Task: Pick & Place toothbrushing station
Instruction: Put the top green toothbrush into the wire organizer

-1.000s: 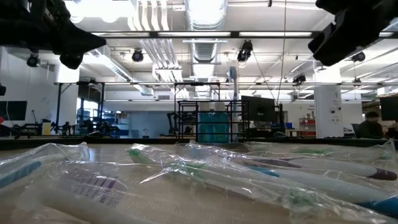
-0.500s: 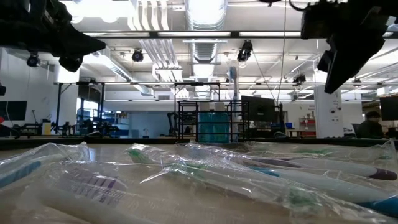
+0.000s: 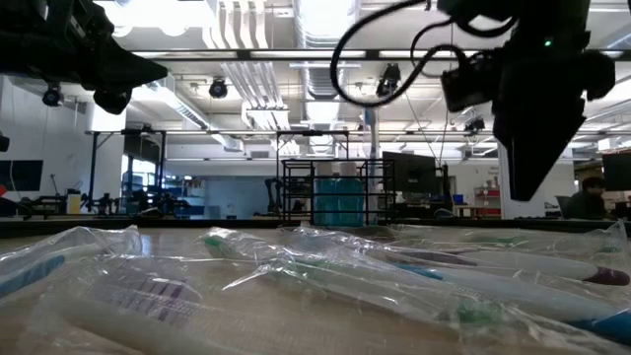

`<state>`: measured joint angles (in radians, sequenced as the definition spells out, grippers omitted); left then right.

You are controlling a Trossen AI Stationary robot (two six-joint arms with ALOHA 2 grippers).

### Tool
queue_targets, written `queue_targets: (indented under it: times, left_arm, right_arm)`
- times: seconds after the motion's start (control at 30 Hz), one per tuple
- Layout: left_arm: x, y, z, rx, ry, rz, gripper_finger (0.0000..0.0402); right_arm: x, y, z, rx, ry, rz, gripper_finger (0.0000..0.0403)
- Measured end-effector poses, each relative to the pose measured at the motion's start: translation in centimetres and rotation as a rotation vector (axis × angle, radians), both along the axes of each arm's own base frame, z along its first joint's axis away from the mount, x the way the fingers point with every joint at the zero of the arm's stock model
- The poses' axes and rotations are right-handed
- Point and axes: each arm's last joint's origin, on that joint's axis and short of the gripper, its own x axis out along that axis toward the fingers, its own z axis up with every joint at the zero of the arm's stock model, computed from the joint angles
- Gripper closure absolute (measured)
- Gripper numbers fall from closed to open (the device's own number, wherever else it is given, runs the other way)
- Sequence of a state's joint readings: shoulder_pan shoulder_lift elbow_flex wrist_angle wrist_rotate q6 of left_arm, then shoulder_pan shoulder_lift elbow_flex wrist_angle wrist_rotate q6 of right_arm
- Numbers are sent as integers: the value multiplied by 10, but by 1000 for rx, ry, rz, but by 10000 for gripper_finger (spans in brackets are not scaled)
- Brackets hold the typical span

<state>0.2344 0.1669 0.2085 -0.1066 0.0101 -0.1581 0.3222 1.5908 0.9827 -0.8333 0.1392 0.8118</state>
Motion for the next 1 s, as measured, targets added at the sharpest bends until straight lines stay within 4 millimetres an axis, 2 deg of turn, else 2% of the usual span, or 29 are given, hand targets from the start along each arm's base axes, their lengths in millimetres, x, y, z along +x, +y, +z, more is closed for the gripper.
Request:
queue_targets:
  times: [0.23,0.53,0.73,0.87,1.0]
  left_arm:
    - [0,0,-1,-2,9,0,390]
    - [0,0,-1,-7,8,0,390]
    - [0,0,-1,-9,9,0,390]
    - [0,0,-1,-9,9,0,390]
    - [0,0,-2,-9,9,0,390]
  right_arm:
    - [8,-1,-19,-17,73,13,195]
    - [5,-5,-41,-43,126,34,193]
    - [3,-5,-44,-43,113,58,193]
    - [3,-5,-43,-40,114,101,220]
    - [1,-6,-43,-38,132,132,286]
